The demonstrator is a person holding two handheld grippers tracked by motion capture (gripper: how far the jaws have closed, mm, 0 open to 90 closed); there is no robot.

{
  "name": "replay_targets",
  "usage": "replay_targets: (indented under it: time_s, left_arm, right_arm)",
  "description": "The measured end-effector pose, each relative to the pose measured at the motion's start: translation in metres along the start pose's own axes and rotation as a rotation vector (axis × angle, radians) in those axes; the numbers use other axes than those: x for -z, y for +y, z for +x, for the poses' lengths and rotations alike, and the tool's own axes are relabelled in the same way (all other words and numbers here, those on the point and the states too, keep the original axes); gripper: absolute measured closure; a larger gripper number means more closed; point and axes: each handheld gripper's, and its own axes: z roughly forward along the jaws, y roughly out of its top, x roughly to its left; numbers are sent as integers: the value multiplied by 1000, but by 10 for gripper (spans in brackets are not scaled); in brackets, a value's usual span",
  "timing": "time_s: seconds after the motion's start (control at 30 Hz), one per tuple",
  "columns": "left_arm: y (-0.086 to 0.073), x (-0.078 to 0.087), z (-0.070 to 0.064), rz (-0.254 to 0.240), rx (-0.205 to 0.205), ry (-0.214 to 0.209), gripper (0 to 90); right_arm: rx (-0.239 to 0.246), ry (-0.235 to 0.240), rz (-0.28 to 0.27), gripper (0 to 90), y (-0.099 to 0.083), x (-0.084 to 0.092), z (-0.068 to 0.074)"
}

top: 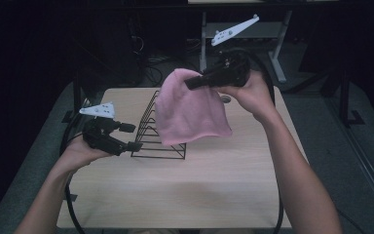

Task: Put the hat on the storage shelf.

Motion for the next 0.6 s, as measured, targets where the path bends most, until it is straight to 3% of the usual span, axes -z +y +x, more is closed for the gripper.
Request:
replay_targets:
  time_s: [0.23,0.33,0.4,0.6]
  left_arm:
    - [12,2,3,7,-20,7,216]
    - [16,2,6,-2,-12,-19,223]
    - [19,1,9,9,-8,-43,284]
    - [20,-2,17,15,3,-65,336]
  right_arm:
    - [17,17,-4,790,17,-12,3]
    - [22,24,-7,790,22,-16,4]
    - [32,35,-21,790,28,-22,5]
    - [57,51,-31,791,41,-30,10]
